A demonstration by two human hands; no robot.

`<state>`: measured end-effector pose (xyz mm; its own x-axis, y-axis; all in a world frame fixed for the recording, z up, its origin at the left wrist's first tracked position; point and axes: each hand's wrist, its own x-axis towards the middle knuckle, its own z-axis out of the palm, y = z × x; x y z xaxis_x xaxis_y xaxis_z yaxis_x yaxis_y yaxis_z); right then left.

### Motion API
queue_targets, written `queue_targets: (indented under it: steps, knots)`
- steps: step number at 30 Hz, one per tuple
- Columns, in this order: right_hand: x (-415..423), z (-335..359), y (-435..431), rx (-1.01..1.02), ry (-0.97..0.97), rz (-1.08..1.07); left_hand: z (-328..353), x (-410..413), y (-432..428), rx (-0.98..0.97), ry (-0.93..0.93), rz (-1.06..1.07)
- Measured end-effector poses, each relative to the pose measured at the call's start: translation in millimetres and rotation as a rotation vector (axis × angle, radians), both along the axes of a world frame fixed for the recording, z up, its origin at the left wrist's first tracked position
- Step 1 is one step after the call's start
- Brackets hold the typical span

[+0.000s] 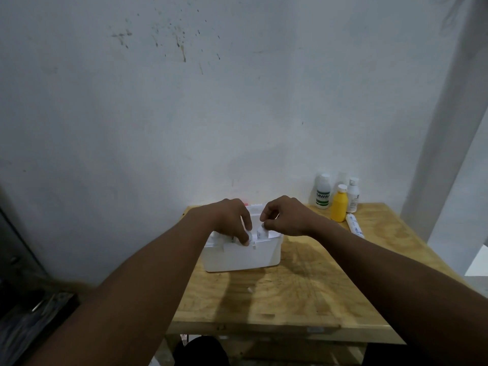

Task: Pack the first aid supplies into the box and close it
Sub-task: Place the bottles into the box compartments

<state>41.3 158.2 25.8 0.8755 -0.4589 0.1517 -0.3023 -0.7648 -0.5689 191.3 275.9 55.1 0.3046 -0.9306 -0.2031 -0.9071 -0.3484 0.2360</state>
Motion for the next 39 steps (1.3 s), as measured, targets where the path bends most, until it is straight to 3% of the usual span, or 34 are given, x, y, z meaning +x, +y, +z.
queue_targets:
  steps: [9, 19, 25, 32, 39]
  knots:
    - [-46.1, 27.4, -36.7, -0.047, -0.091, -0.206, 14.8, -17.3, -45.6, -0.117, 0.015, -0.032]
    - [-120.7, -13.5, -119.2, 0.008, 0.045, -0.532, -11.4, -83.3, -147.5, -0.231, -0.028, -0.12]
    - [-139.5, -52.7, -134.3, 0.039, 0.372, -0.51, -39.2, -106.2, -201.0, -0.324, -0.02, -0.144]
    - [-141.9, -91.4, -144.1, -0.05, 0.266, -0.585, -53.0, -125.0, -242.3, -0.269, -0.044, -0.216]
    - [-135.5, -93.4, -143.9, -0.047, 0.278, -0.615, -48.4, -123.1, -249.1, -0.422, -0.081, -0.145]
